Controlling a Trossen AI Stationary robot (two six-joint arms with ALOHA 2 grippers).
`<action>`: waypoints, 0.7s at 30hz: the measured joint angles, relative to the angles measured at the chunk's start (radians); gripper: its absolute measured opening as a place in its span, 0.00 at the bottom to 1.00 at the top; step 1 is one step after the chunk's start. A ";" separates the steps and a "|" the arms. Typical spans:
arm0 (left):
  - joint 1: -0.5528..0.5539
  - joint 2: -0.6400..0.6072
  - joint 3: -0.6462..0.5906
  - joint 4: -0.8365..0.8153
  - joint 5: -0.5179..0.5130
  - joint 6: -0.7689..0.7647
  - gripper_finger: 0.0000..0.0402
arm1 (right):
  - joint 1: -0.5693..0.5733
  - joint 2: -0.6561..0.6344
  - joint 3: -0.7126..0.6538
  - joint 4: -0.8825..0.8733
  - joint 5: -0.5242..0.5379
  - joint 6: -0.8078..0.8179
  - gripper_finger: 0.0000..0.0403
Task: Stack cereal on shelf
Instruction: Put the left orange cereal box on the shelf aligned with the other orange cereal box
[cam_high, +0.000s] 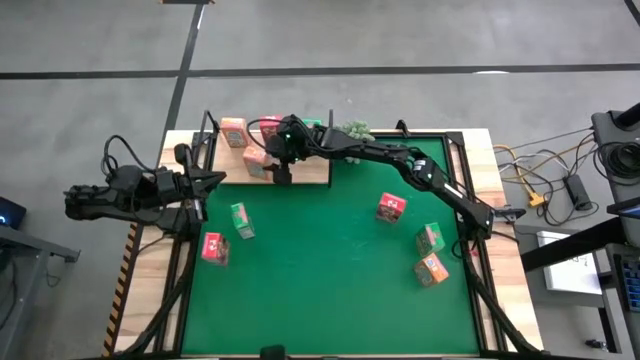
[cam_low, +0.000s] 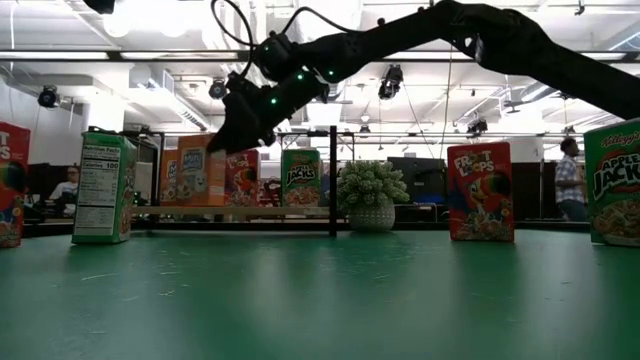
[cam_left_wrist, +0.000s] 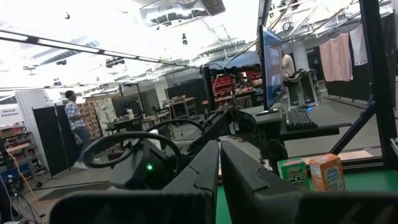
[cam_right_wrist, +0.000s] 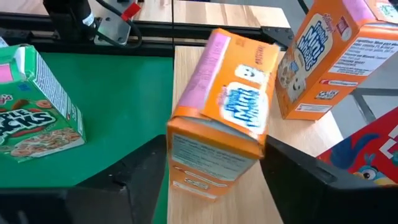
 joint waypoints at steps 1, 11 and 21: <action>0.000 0.000 0.000 0.000 0.000 0.000 0.00 | 0.000 0.000 0.000 0.001 0.000 0.000 0.61; 0.000 0.000 0.000 -0.017 0.000 0.000 0.00 | -0.003 -0.044 -0.001 -0.063 0.001 -0.021 0.71; 0.000 0.015 0.000 -0.021 0.000 -0.021 0.00 | 0.044 -0.194 -0.055 -0.313 0.000 -0.114 0.63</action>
